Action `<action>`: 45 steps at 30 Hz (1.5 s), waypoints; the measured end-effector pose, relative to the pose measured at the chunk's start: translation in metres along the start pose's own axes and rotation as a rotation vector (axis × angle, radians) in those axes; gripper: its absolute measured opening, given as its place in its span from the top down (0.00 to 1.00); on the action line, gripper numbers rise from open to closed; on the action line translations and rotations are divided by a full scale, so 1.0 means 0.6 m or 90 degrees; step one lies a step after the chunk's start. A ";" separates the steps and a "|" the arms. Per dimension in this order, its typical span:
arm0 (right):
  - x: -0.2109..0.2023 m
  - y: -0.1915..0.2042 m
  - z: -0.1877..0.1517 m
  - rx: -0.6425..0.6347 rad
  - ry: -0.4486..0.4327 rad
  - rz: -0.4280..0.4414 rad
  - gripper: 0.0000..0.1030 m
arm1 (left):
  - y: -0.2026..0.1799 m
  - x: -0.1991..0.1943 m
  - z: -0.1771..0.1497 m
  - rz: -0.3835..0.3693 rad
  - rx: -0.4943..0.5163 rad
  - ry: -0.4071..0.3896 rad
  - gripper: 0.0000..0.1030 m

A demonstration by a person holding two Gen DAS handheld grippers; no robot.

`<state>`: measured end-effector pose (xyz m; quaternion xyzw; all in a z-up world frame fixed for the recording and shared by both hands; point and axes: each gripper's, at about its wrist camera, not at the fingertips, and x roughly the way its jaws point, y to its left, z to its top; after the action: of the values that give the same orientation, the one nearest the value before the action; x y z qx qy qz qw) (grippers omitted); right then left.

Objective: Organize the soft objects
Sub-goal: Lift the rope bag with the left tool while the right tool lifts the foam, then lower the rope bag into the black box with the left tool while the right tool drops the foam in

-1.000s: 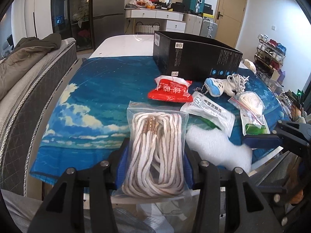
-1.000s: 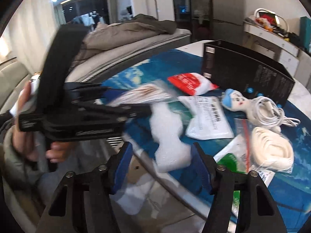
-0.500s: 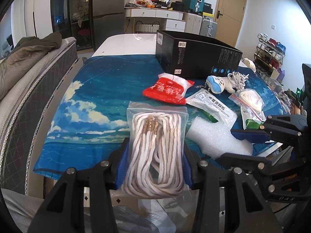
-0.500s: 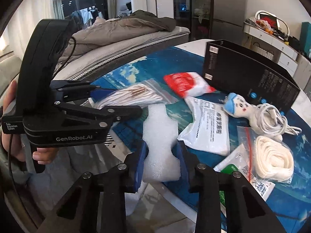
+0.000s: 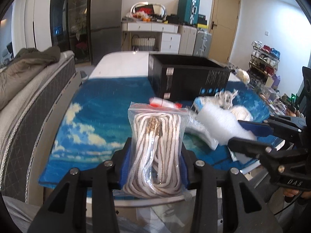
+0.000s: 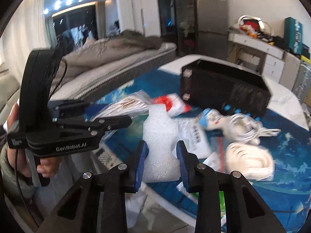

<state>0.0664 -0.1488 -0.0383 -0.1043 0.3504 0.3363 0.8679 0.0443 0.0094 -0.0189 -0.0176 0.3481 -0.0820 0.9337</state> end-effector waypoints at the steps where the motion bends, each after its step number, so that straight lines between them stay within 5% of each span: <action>1: -0.009 -0.004 0.003 0.007 -0.015 -0.007 0.69 | -0.002 -0.003 0.005 -0.001 0.000 -0.011 0.61; 19: -0.139 -0.060 -0.009 0.098 -0.248 -0.188 0.69 | -0.033 -0.044 0.035 -0.024 0.004 -0.178 0.61; 30: -0.156 -0.056 0.009 0.105 -0.268 -0.174 0.69 | -0.045 -0.049 0.061 -0.035 0.021 -0.197 0.61; 45: -0.160 -0.083 0.141 0.067 -0.307 -0.173 0.69 | -0.033 -0.024 0.152 -0.059 0.028 -0.248 0.61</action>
<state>0.0940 -0.2001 0.0859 -0.0223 0.1334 0.2135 0.9675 0.0905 -0.0101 0.0614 -0.0290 0.1580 -0.1276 0.9787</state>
